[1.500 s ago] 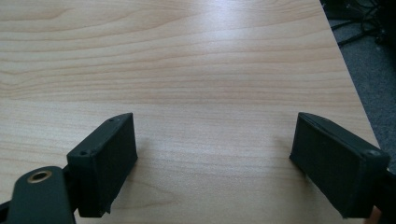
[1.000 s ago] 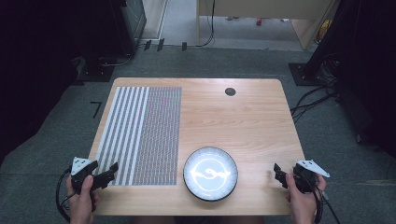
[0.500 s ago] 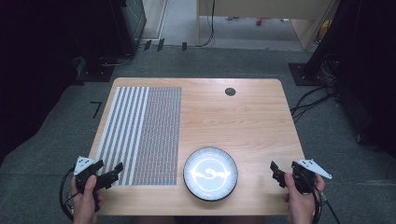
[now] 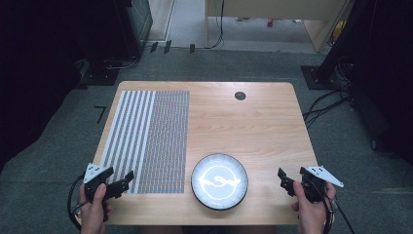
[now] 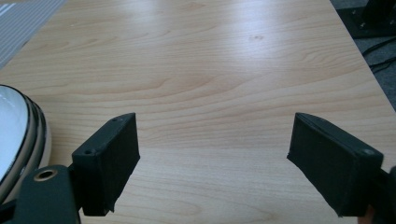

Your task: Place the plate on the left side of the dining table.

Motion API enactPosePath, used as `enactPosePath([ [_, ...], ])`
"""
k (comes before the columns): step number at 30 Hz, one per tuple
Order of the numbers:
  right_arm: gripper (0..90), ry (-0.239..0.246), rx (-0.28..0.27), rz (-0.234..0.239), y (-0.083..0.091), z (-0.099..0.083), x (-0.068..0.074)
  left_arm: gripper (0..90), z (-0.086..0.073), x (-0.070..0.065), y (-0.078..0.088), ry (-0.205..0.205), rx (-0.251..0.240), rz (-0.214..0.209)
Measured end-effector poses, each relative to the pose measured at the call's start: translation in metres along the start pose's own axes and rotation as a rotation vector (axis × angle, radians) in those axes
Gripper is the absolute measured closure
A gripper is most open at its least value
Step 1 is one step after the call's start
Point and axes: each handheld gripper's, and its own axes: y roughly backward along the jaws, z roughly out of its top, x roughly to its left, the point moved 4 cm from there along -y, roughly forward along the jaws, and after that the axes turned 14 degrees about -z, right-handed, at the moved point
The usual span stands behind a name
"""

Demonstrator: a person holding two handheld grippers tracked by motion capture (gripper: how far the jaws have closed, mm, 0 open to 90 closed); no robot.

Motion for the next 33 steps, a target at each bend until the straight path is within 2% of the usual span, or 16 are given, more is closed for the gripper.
enactPosePath([
  [33, 16.3, 0.035, -0.014, 0.077, 0.007, 0.000, 0.033, 18.3, -0.005, -0.030, -0.016, -0.047, 0.042, -0.059],
])
